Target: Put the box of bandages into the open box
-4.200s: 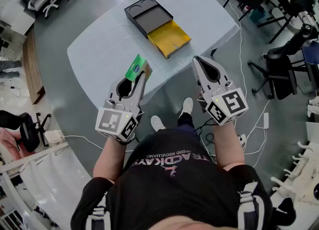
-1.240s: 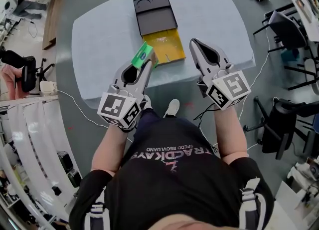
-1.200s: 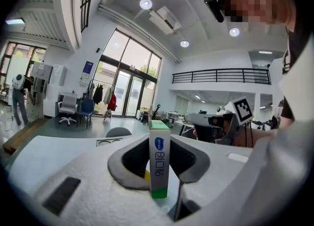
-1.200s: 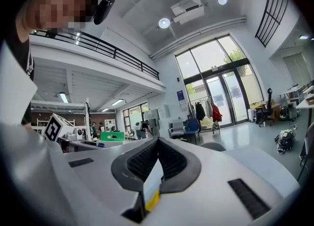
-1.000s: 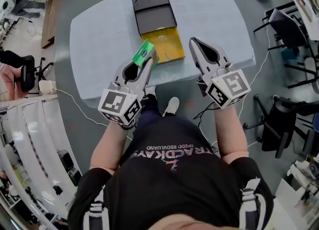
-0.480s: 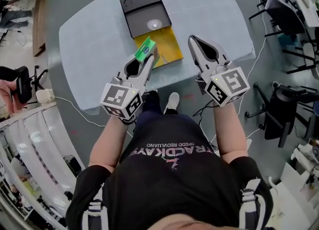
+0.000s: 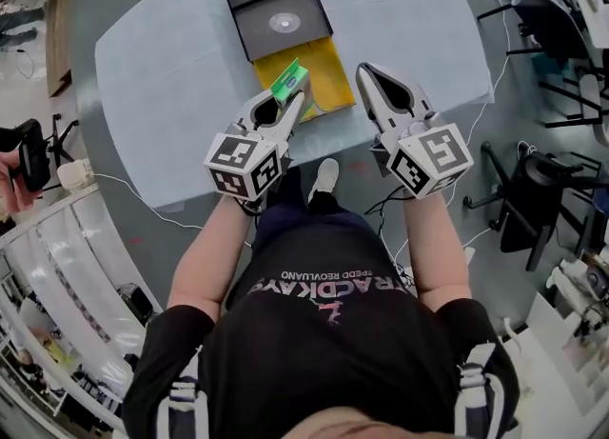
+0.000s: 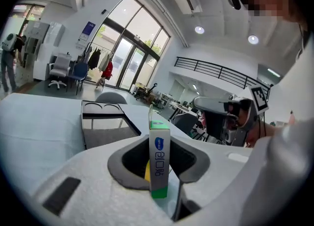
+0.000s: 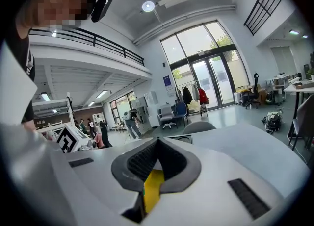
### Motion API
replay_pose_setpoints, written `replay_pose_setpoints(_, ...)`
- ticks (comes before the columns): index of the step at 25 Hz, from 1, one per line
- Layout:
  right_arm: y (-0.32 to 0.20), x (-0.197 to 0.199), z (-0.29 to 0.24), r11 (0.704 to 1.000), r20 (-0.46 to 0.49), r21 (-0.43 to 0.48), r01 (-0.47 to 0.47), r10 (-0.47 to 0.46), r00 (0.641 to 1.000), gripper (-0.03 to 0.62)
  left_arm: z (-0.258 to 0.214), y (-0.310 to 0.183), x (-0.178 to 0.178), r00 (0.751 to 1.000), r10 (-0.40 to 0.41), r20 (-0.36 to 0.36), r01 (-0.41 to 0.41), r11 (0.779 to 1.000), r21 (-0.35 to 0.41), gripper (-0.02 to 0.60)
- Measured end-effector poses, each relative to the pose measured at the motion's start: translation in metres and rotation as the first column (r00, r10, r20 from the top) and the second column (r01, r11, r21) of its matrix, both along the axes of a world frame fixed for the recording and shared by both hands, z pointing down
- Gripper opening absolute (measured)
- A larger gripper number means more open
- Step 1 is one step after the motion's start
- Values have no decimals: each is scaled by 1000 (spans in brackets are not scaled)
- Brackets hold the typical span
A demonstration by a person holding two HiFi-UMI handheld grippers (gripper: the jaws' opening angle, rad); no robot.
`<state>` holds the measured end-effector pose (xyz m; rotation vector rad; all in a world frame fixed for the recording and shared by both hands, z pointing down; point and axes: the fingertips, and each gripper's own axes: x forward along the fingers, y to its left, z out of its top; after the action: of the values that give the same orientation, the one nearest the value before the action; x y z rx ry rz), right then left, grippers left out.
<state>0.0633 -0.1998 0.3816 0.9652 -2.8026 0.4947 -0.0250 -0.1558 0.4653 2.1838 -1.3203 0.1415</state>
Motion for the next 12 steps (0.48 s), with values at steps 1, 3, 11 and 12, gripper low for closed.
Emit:
replay_pose_setpoints(1,1,-1,5,1000,-7,-8,2,-2,1000,11,7,-1,0,1000,-2,-9,2,1000,-15,100)
replay_pose_setpoints(3,2,0,14,1000,-22,-24,4,-4,1000,11,21,-4,0,999,-12,-42,10,999,-47,100)
replay_pose_setpoints(11,0,3,42,996,-50,-81,-23,19,999,11,74,-18,1,995,-38,-94,22,985,-170,100)
replay_pose_setpoints(12,-2,3,44,996,-52,-87,-26,21,998,11,80,-21,1,995,-38,-95,20,983,-184,101)
